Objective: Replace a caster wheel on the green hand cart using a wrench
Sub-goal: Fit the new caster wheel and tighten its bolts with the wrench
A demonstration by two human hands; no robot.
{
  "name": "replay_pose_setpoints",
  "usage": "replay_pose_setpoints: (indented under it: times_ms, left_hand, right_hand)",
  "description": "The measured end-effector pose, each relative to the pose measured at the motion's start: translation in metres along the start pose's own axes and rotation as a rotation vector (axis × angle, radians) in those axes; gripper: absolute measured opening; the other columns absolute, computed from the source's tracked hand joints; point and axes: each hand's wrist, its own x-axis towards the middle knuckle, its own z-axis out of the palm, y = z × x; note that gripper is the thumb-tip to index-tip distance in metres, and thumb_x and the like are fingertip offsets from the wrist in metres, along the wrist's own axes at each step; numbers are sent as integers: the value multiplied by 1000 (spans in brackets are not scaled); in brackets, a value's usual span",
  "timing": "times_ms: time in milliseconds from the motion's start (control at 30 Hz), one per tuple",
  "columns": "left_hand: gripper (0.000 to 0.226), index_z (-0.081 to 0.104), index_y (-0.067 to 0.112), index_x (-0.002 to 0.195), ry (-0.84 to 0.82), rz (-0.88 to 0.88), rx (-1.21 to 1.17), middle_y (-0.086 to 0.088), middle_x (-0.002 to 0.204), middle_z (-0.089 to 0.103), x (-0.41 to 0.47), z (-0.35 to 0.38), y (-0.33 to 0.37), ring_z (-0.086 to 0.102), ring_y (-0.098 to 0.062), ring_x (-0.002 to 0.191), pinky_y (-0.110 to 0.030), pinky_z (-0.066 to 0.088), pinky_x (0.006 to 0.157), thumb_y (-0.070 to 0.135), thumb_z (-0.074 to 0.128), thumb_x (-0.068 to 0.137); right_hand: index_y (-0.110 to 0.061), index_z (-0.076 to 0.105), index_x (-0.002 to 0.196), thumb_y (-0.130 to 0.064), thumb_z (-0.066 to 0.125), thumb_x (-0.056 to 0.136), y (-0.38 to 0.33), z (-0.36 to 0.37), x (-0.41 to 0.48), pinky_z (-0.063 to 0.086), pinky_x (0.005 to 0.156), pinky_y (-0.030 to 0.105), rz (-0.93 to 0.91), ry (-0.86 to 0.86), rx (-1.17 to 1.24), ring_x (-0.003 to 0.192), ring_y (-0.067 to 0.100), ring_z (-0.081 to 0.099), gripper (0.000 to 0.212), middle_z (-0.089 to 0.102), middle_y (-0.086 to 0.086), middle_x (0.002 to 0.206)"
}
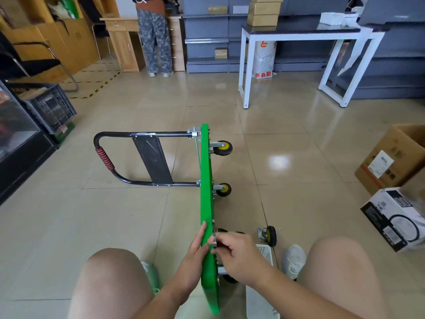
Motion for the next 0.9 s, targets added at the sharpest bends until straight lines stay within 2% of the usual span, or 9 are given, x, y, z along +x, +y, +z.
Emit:
replay_pose_setpoints:
  times_ms: [67, 100, 267, 367, 433, 600, 733, 800, 900]
  left_hand:
    - [50, 38, 77, 139, 6, -4, -10, 20, 156, 50, 3, 0, -2, 47, -5, 144, -43, 31, 126, 43, 52, 105]
    - [52, 39, 76, 139, 7, -5, -16, 20, 156, 50, 4, 0, -3, 47, -5, 145, -43, 30, 127, 36, 51, 107]
    - [57, 37, 76, 140, -7, -19, -10, 25, 160, 41, 5, 0, -5, 43, -7, 148, -45, 29, 127, 43, 48, 95]
    - [55, 36, 75, 142, -16, -29, -31, 22, 161, 42, 3, 0, -7, 45, -10, 147, -45, 30, 126, 38, 47, 103]
    - [55, 36, 75, 142, -20, -41, -38, 19, 162, 41, 3, 0, -6, 45, -14, 147, -46, 31, 126, 31, 44, 109]
    - [56, 35, 77, 140, -20, -52, -25, 16, 163, 39, 2, 1, -3, 44, -19, 148, -48, 31, 126, 29, 41, 112]
    - [56, 35, 77, 141, -16, -39, -43, 15, 163, 39, 0, 3, -2, 43, -20, 149, -49, 31, 126, 29, 41, 113]
    - [55, 34, 76, 142, -13, -28, -36, 17, 163, 39, 0, 2, -2, 42, -17, 149, -48, 30, 126, 30, 41, 113]
    - [55, 33, 75, 143, -16, -5, -26, 20, 164, 37, 0, 2, -4, 40, -13, 150, -46, 29, 127, 31, 41, 112]
  right_hand:
    - [-30, 64, 99, -31, 48, 89, 4, -1, -8, 57, 82, 32, 15, 18, 35, 89, 9, 68, 19, 69, -12, 92]
    - [-32, 63, 99, -31, 49, 89, 5, -3, -9, 57, 81, 32, 28, 29, 45, 87, 9, 68, 17, 69, -8, 91]
    - [-30, 67, 90, -26, 60, 94, 2, -7, 39, 48, 72, 12, 210, 67, 92, 79, -3, 64, 8, 70, -16, 84]
    - [-16, 71, 103, -9, 64, 96, 7, -20, 78, 58, 90, 32, 415, 20, 151, 93, 13, 72, 12, 75, 2, 100]
    - [-14, 70, 103, -4, 65, 95, 12, -28, 86, 61, 88, 39, 481, -25, 187, 92, 18, 75, 14, 75, 7, 102]
    - [-16, 68, 96, -4, 66, 95, 16, -31, 64, 57, 66, 15, 481, 78, 372, 80, 5, 73, 12, 76, 3, 93]
    - [-31, 74, 89, -9, 68, 93, 15, -35, 27, 57, 82, 16, 320, 207, 341, 95, 2, 72, 24, 77, -14, 96]
    - [-34, 75, 91, -5, 68, 91, 15, -31, 9, 55, 92, 19, 262, 223, 325, 101, 5, 71, 31, 77, -12, 99]
    - [-37, 76, 93, 2, 68, 88, 13, -19, -8, 55, 94, 22, 220, 246, 357, 101, 7, 71, 40, 77, -11, 100]
